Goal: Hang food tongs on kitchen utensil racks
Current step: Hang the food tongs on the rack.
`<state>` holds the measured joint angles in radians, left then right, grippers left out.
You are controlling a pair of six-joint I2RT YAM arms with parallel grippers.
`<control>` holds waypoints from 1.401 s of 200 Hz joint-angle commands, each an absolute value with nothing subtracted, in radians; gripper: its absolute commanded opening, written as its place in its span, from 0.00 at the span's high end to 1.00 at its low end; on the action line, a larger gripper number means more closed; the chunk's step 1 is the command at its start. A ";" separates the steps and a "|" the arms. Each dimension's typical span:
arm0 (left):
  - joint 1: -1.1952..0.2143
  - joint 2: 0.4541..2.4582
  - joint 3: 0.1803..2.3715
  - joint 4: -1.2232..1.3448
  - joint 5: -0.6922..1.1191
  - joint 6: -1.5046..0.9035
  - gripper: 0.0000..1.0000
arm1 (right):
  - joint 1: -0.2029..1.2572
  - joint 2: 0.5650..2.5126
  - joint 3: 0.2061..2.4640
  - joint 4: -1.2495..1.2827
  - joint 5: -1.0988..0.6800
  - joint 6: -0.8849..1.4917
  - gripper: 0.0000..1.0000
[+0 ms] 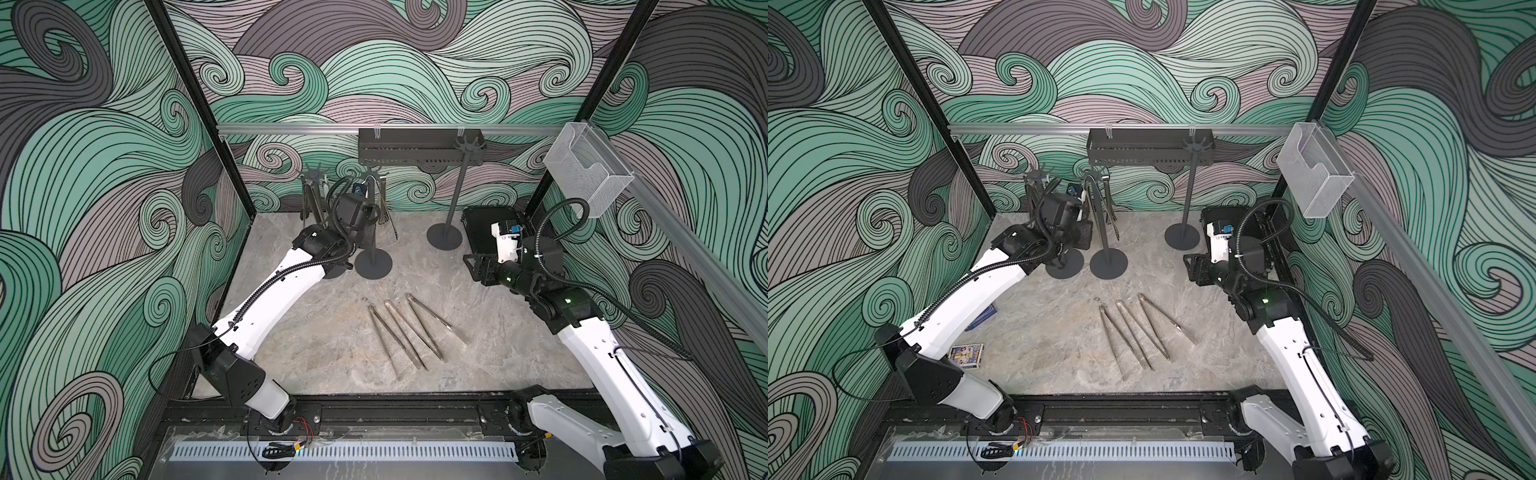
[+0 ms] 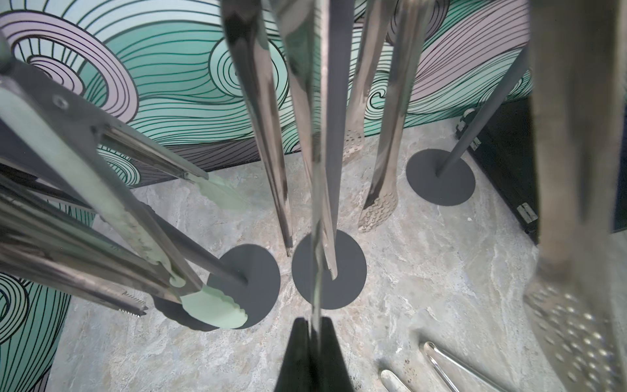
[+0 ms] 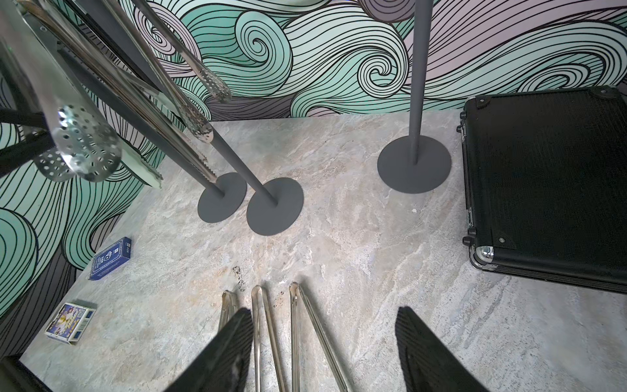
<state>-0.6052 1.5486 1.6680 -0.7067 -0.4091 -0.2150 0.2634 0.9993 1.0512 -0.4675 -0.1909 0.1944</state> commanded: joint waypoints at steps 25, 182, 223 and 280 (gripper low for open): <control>-0.588 1.580 1.689 -0.674 -0.413 -0.223 1.00 | 0.257 1.004 1.036 -0.444 -0.201 0.198 0.32; -0.582 1.622 1.637 -0.673 -0.414 -0.246 1.00 | 0.255 1.009 1.032 -0.430 -0.214 0.201 0.32; -0.583 1.595 1.597 -0.673 -0.403 -0.253 1.00 | 0.255 1.005 1.029 -0.426 -0.216 0.202 0.32; -0.584 1.591 1.594 -0.673 -0.396 -0.247 0.86 | 0.254 1.001 1.027 -0.426 -0.213 0.203 0.31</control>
